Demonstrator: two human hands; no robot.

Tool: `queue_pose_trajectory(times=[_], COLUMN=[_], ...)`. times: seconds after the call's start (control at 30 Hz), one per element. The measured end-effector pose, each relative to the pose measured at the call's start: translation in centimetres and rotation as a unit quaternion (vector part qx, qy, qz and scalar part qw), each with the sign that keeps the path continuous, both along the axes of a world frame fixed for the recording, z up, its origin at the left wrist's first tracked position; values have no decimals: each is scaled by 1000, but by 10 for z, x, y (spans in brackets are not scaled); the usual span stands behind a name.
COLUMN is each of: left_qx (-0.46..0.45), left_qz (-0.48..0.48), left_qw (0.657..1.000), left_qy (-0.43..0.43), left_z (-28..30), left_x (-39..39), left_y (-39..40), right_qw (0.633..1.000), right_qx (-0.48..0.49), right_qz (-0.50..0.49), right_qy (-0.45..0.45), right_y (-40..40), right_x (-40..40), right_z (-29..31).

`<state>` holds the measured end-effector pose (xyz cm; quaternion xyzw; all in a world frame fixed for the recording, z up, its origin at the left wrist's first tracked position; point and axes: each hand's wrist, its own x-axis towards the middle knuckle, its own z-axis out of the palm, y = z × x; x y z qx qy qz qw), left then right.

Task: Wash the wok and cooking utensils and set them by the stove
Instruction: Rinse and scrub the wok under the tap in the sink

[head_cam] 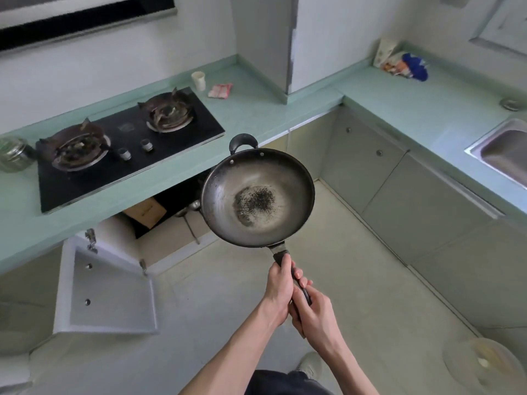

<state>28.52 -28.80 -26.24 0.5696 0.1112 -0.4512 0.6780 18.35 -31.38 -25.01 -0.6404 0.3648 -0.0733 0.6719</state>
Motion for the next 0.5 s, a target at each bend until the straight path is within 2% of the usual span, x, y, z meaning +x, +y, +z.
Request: queue_pose_trajectory(times=[0.5], left_qx=[-35], left_qz=[-144], left_qw=[989], left_qy=[-10], left_z=[6], left_x=[-86], left_y=[-199], right_qw=[982], right_qx=[-33], right_qz=[-188], right_qy=[-15], right_y=[-159], right_x=[-84], right_z=[-2])
